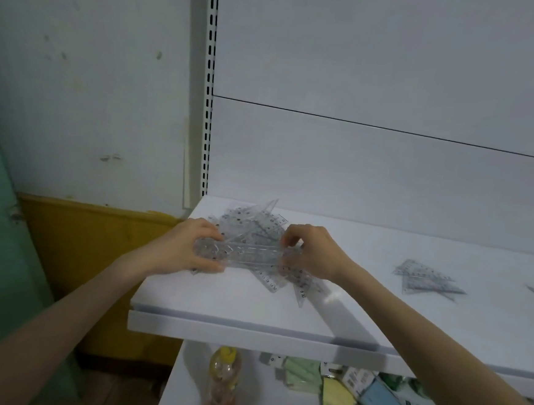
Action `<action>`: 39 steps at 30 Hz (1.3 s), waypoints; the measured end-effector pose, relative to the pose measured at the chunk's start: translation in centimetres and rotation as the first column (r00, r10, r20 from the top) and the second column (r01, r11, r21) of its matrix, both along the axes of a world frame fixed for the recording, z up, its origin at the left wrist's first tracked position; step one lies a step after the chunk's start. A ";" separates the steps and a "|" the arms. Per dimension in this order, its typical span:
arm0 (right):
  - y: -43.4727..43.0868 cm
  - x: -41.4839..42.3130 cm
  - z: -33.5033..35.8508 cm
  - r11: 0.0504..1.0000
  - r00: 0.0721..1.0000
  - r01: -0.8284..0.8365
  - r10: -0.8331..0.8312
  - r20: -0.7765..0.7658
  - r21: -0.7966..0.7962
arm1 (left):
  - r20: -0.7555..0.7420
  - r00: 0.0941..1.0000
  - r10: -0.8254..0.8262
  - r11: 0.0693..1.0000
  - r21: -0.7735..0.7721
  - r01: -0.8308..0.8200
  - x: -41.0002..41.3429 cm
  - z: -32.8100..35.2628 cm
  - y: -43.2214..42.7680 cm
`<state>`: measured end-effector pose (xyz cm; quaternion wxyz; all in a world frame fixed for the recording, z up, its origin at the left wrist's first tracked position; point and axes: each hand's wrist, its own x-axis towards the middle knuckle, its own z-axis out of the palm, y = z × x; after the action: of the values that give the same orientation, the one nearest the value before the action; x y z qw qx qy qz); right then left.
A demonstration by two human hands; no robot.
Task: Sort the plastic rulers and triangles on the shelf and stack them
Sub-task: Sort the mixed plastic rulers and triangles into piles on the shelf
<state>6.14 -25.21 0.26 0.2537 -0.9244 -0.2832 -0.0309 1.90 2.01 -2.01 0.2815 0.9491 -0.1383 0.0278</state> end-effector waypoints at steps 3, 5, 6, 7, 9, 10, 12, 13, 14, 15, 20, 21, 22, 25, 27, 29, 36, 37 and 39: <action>-0.8 0.1 0.5 0.996 0.999 0.021 -0.018 -0.039 0.089 | 0.013 1.000 -0.018 1.000 0.015 0.018 0.1 -0.4 0.2; -1.3 0.2 0.7 0.993 0.998 0.021 -0.014 -0.058 0.113 | 0.051 0.999 -0.003 1.000 -0.001 0.003 0.2 -0.5 0.1; -1.6 0.3 0.7 0.992 0.998 0.023 -0.014 -0.067 0.128 | 0.070 0.998 0.001 1.000 -0.010 0.000 0.2 -0.5 0.0; -1.8 0.2 0.7 0.990 0.997 0.026 -0.016 -0.075 0.140 | 0.084 0.996 0.003 1.000 -0.016 -0.002 0.3 -0.5 0.0; -2.3 0.2 0.7 0.987 0.996 0.028 -0.015 -0.084 0.158 | 0.104 0.995 0.011 1.000 -0.022 -0.009 0.4 -0.4 -0.2; -2.6 0.2 0.7 0.986 0.996 0.030 -0.016 -0.085 0.164 | 0.113 0.993 0.014 1.000 -0.022 -0.012 0.5 -0.4 -0.3; -3.0 0.2 0.8 0.985 0.995 0.044 -0.029 -0.090 0.168 | 0.111 0.994 0.017 0.999 -0.038 -0.013 0.4 -0.2 -0.5; -3.2 0.2 0.9 0.984 0.995 0.051 -0.034 -0.098 0.172 | 0.104 0.994 0.017 0.999 -0.048 -0.012 0.4 -0.2 -0.6; -3.4 0.3 0.9 0.982 0.993 0.057 -0.038 -0.108 0.179 | 0.096 0.995 0.018 0.998 -0.054 -0.013 0.4 -0.1 -0.7; -3.7 0.3 1.0 0.981 0.992 0.060 -0.039 -0.117 0.186 | 0.090 0.996 0.022 0.998 -0.059 -0.017 0.4 -0.1 -0.8; -4.2 0.1 0.9 0.972 0.988 0.060 -0.025 -0.151 0.229 | 0.088 0.995 0.047 0.992 -0.120 -0.037 0.2 0.1 -1.6; -4.2 0.0 0.9 0.967 0.988 0.059 -0.020 -0.155 0.247 | 0.088 0.994 0.068 0.983 -0.177 -0.052 0.1 0.1 -1.9; -4.1 0.0 0.8 0.962 0.987 0.060 -0.017 -0.160 0.265 | 0.084 0.992 0.093 0.963 -0.262 -0.068 0.1 0.2 -2.2; -4.2 0.1 0.7 0.948 0.984 0.068 -0.011 -0.179 0.312 | 0.040 0.992 0.118 0.857 -0.509 -0.081 0.3 0.5 -2.6; -4.4 0.2 0.6 0.937 0.983 0.076 -0.012 -0.184 0.342 | 0.008 0.997 0.083 0.833 -0.549 -0.065 0.3 1.0 -2.8; -4.5 0.2 0.5 0.924 0.981 0.085 -0.013 -0.192 0.373 | -0.021 0.998 0.053 0.836 -0.545 -0.056 0.4 1.2 -3.1; -6.9 0.0 1.0 0.853 0.969 0.184 -0.073 -0.238 0.489 | -0.064 0.998 0.002 0.840 -0.541 -0.036 1.2 1.9 -4.0; -7.7 -0.1 1.1 0.840 0.966 0.206 -0.092 -0.243 0.503 | -0.054 0.999 -0.002 0.837 -0.547 -0.028 1.3 2.1 -4.3; -9.5 -0.5 1.3 0.813 0.957 0.255 -0.133 -0.259 0.524 | -0.050 0.999 -0.019 0.820 -0.573 -0.013 1.7 2.5 -4.8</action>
<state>5.67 -34.69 1.59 0.5332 -0.8338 -0.1377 -0.0392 3.57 -2.82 0.46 0.5571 0.8210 -0.1176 0.0421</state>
